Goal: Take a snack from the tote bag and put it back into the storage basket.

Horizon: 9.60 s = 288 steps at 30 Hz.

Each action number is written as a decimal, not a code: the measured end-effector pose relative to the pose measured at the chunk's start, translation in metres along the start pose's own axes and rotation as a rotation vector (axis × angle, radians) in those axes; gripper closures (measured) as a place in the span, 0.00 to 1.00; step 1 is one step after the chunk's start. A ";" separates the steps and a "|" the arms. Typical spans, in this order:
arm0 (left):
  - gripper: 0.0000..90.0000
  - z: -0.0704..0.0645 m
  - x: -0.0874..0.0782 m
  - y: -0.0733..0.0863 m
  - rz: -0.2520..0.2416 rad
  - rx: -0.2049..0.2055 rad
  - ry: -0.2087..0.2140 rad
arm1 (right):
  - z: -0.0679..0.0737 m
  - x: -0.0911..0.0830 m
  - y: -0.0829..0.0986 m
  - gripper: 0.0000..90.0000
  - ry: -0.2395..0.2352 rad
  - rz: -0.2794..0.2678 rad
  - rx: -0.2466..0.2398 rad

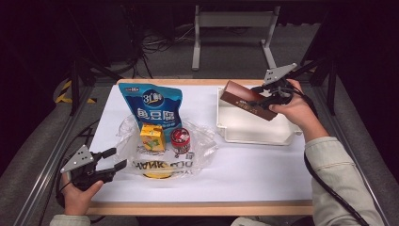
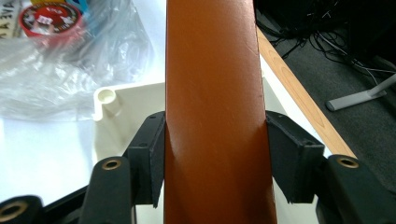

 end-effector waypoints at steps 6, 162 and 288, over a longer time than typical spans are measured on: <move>0.40 -0.001 -0.002 0.001 0.002 -0.003 -0.002 | -0.008 0.008 0.010 0.48 -0.004 0.013 0.029; 0.37 -0.001 -0.002 0.000 -0.018 0.014 0.004 | 0.027 0.055 0.073 1.00 0.249 -0.139 0.399; 0.37 0.000 -0.005 -0.005 -0.059 0.004 -0.005 | 0.109 0.026 -0.071 0.40 -0.164 -0.387 0.236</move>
Point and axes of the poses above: each handheld gripper's, and its own axes: x roughly forward along the jaws, y roughly out of its underside, z roughly to its left, the point moved 4 cm from there along x, roughly forward along the jaws, and after that the axes turned 1 degree about z, right-handed, at the moved point
